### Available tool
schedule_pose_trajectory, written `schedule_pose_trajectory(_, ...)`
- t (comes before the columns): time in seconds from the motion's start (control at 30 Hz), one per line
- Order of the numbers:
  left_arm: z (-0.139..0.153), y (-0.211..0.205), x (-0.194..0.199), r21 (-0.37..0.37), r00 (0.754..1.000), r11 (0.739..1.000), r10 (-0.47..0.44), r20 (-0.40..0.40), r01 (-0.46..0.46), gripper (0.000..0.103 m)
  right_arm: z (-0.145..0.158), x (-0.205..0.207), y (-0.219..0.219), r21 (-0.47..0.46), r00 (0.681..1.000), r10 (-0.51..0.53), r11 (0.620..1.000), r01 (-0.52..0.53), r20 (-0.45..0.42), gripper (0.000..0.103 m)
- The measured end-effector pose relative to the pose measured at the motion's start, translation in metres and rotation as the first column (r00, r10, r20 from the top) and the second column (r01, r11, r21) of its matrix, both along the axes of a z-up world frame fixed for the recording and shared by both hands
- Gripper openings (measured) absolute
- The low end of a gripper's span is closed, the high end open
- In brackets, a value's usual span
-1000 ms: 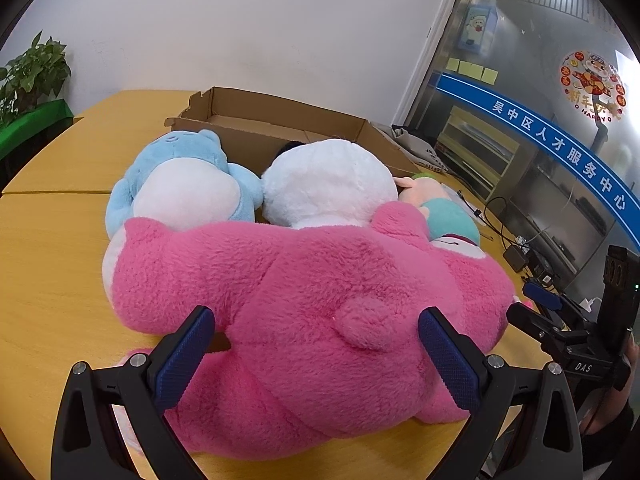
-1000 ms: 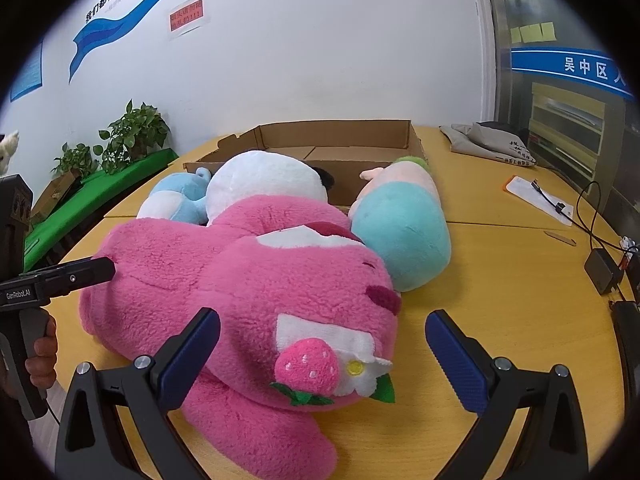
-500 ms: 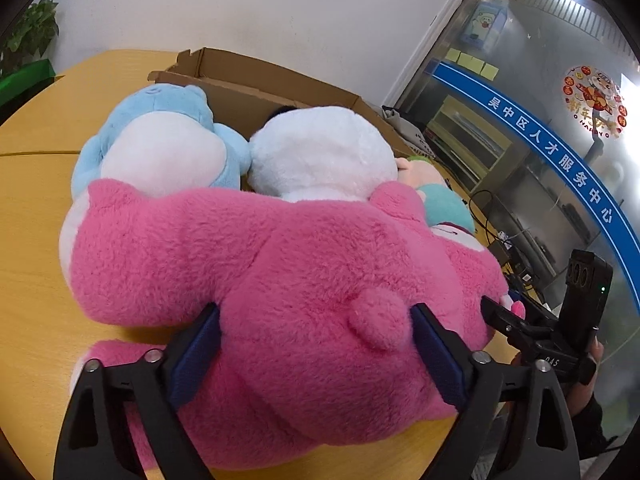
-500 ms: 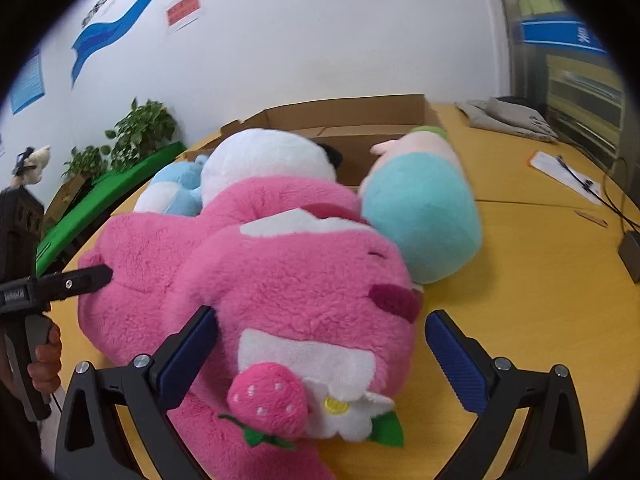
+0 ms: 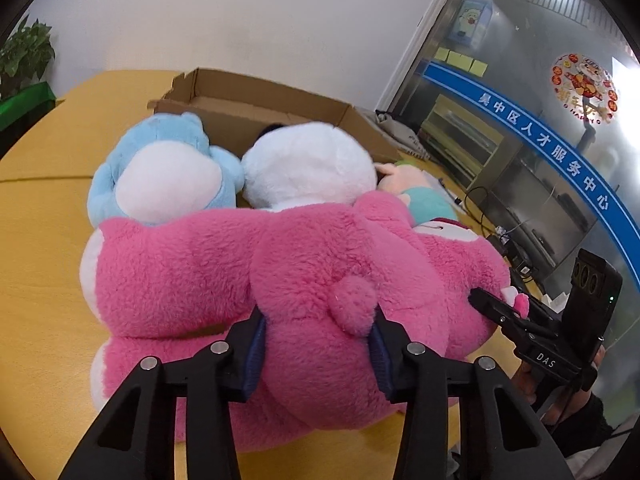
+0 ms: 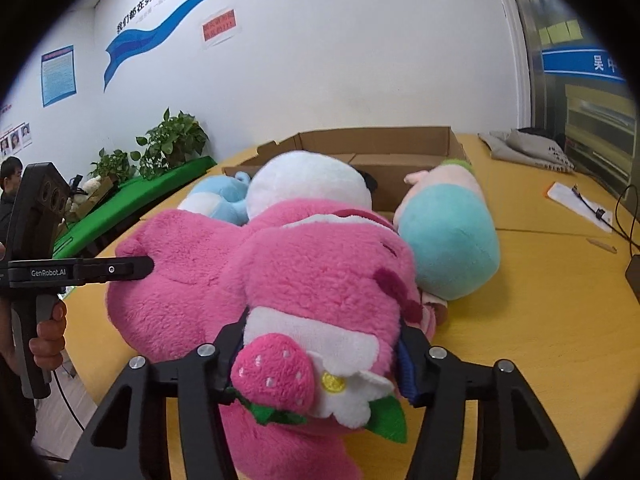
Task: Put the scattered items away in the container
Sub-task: 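Close both grippers on the pink plush bear's body, then lift the pink bear with both grippers and carry it over the box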
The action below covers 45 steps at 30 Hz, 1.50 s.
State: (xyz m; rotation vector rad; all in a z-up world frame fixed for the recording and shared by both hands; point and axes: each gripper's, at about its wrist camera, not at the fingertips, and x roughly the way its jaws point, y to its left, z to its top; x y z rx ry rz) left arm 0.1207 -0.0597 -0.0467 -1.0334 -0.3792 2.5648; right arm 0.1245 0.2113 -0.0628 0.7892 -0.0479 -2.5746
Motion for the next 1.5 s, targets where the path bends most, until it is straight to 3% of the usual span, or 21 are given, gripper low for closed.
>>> schedule_pose_trajectory(0.17, 0.059, 0.0, 0.008, -0.005, 0.993, 1.0, -0.014, -0.117, 0.013, 0.047, 0.045, 0.006, 0.006, -0.067, 0.997, 0.004, 0.998, -0.009, -0.076, 0.056)
schedule_pose_trajectory(0.33, 0.114, -0.005, -0.025, -0.027, 0.973, 0.999, -0.032, -0.227, 0.027, 0.047, 0.098, -0.012, 0.006, -0.097, 0.979, -0.005, 0.995, -0.016, -0.205, 0.056)
schedule_pose_trajectory(0.53, 0.157, -0.006, -0.111, -0.05, 0.959, 0.998, -0.046, -0.279, 0.033, 0.047, 0.144, -0.082, 0.007, -0.101, 0.959, -0.023, 0.995, -0.006, -0.282, 0.056)
schedule_pose_trajectory(0.8, 0.178, -0.003, -0.268, -0.07, 0.968, 0.997, -0.043, -0.247, 0.027, 0.047, 0.17, -0.223, 0.009, -0.134, 0.963, -0.068, 0.99, 0.034, -0.261, 0.057)
schedule_pose_trajectory(1.03, 0.156, 0.004, -0.407, -0.068, 0.987, 0.998, -0.027, -0.156, 0.016, 0.047, 0.156, -0.349, 0.003, -0.146, 0.97, -0.152, 0.981, 0.125, -0.187, 0.057)
schedule_pose_trajectory(1.17, 0.118, 0.016, -0.472, -0.075, 0.996, 0.996, -0.048, -0.077, 0.042, 0.047, 0.129, -0.403, 0.004, -0.106, 0.969, -0.205, 0.976, 0.191, -0.139, 0.057)
schedule_pose_trajectory(1.27, 0.068, 0.026, -0.516, -0.066, 0.998, 0.996, -0.06, 0.036, 0.062, 0.046, 0.101, -0.435, 0.012, -0.081, 0.966, -0.246, 0.968, 0.239, -0.082, 0.057)
schedule_pose_trajectory(1.33, 0.026, 0.031, -0.538, -0.05, 0.988, 0.998, -0.04, 0.151, 0.048, 0.046, 0.073, -0.456, 0.018, -0.065, 0.96, -0.279, 0.958, 0.278, -0.006, 0.057)
schedule_pose_trajectory(1.37, 0.004, 0.035, -0.546, -0.05, 0.977, 0.998, -0.033, 0.21, 0.044, 0.041, 0.061, -0.462, 0.019, -0.056, 0.954, -0.299, 0.952, 0.3, 0.027, 0.057)
schedule_pose_trajectory(1.43, -0.016, 0.044, -0.548, -0.058, 0.978, 0.997, -0.035, 0.207, 0.048, 0.041, 0.035, -0.475, 0.014, 0.009, 0.933, -0.336, 0.941, 0.338, 0.129, 0.058)
schedule_pose_trajectory(1.5, -0.013, 0.048, -0.543, -0.093, 0.986, 0.995, -0.013, 0.166, 0.029, 0.044, 0.031, -0.481, 0.017, 0.026, 0.913, -0.373, 0.927, 0.374, 0.166, 0.066)
